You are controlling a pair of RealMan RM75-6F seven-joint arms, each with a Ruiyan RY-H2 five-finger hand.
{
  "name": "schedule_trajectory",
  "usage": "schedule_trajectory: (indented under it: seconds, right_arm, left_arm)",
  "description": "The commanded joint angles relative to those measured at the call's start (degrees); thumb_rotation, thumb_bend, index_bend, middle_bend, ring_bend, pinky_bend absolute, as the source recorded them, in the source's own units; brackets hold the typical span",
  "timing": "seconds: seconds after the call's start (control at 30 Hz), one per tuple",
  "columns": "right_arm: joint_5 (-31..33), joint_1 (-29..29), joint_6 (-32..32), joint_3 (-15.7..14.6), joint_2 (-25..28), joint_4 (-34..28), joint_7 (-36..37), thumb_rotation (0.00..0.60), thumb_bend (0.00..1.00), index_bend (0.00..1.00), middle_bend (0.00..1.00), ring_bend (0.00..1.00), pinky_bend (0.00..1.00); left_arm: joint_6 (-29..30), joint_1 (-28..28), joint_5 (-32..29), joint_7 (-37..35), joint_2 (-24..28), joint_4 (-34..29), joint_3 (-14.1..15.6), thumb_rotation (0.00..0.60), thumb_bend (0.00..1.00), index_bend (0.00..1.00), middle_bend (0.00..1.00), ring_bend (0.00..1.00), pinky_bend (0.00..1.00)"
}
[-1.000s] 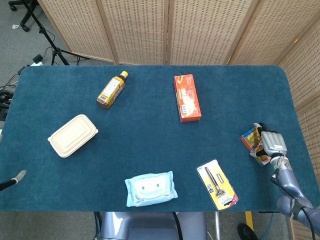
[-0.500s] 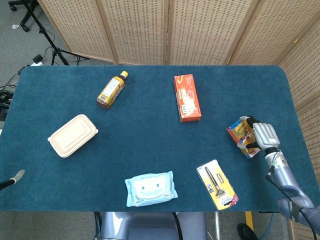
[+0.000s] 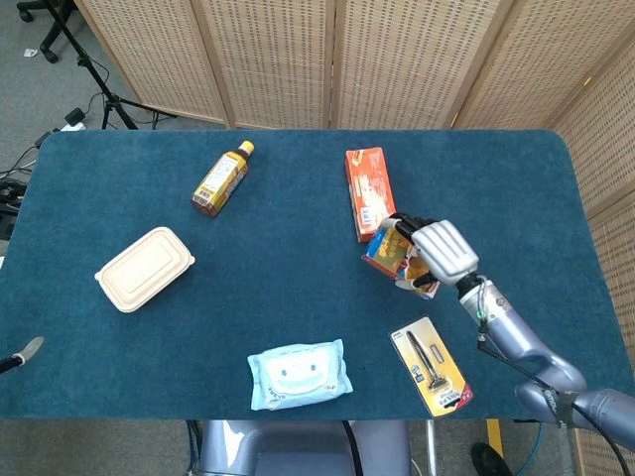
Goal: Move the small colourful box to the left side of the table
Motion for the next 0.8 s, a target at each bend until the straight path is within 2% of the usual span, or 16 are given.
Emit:
schedule_trajectory:
  seconds: [0.03,0.07,0.2,0.23,0.27,0.33,0.4,0.43,0.47,0.53,0.63,0.73,0.8]
  right_arm:
    - [12.48,8.45,-4.33,2.48,-6.4,-5.57,-24.24,0.6,0.16,0.39,0.65,0.82,0.56]
    - [15.9,9.61,-3.51,2.62,-8.7,-5.97,-28.61,0.6,0.16,0.39,0.65,0.82,0.56]
    - [26.72,12.66,-1.06,2.33,-14.32,-7.03,-38.7,0.6,0.22,0.38,0.65,0.82,0.56]
    - [30.01,13.82,-0.29,2.12,-15.97,-7.07,-41.71,0.6,0.22,0.37,0.64,0.82,0.56]
    - [33.03,14.79,0.92,2.29,-17.37,-7.15,-44.06,0.6,0.17,0.33,0.61,0.79,0.56]
    - [38.08,16.11,2.12,2.59,-18.87,-7.83,-46.65,0.6,0.06,0.15,0.41,0.54,0.46]
    - [45.2,17.41,1.67,2.77,-18.8,-9.66,-48.65,0.6,0.0,0.01,0.1,0.13,0.16]
    - [49.69,18.39,1.7,2.98,-18.24,-11.12,-50.0,0.6,0.0,0.0,0.03,0.04,0.07]
    - [53.03,19.44,2.26,3.22,-17.64,-12.48,-51.35,0.6,0.0,0.0,0.0,0.0,0.0]
    - [55.37,20.56,2.66,3.67,-16.57,-14.58,-52.0,0.6,0.0,0.0,0.0,0.0,0.0]
    - [54.1,20.44,4.69,3.97,-14.22,-18.7,-50.67,0.6,0.0,0.0,0.0,0.0,0.0]
    - [49.88,18.19,6.38,4.39,-10.62,-24.08,-46.76,0.6,0.0,0.0,0.0,0.0,0.0]
    - [44.92,15.78,7.65,3.95,-7.01,-28.03,-44.18,0.597,0.0,0.0,0.0,0.0,0.0]
  left_arm:
    - [-0.24,0.05,-0.45,-0.58,0.26,0.24,-0.11,0.6,0.0,0.0,0.0,0.0,0.0]
    - [-0.31,0.08,-0.66,-0.86,0.32,0.35,-0.18,0.6,0.0,0.0,0.0,0.0,0.0]
    - [-0.89,-0.04,-1.33,-1.2,0.41,0.73,-0.33,0.6,0.0,0.0,0.0,0.0,0.0]
    - [-1.34,-0.17,-1.69,-1.11,0.38,0.88,-0.35,0.6,0.0,0.0,0.0,0.0,0.0]
    - [-1.67,-0.3,-1.94,-0.97,0.35,0.98,-0.38,0.6,0.0,0.0,0.0,0.0,0.0]
    - [-2.16,-0.46,-2.33,-0.83,0.3,1.1,-0.41,0.6,0.0,0.0,0.0,0.0,0.0]
    - [-2.48,-0.57,-2.64,-0.84,0.31,1.09,-0.49,0.6,0.0,0.0,0.0,0.0,0.0]
    - [-2.56,-0.61,-2.8,-0.8,0.32,1.12,-0.57,0.6,0.0,0.0,0.0,0.0,0.0]
    - [-2.64,-0.67,-2.93,-0.69,0.28,1.19,-0.63,0.6,0.0,0.0,0.0,0.0,0.0]
    - [-2.96,-0.78,-3.22,-0.46,0.2,1.28,-0.67,0.6,0.0,0.0,0.0,0.0,0.0]
    - [-4.05,-1.2,-3.67,0.23,0.06,1.29,-0.52,0.6,0.0,0.0,0.0,0.0,0.0]
    - [-4.5,-1.5,-3.37,1.05,-0.07,1.12,-0.29,0.6,0.0,0.0,0.0,0.0,0.0]
    - [-4.71,-1.68,-2.61,1.51,-0.01,1.14,0.09,0.6,0.0,0.0,0.0,0.0,0.0]
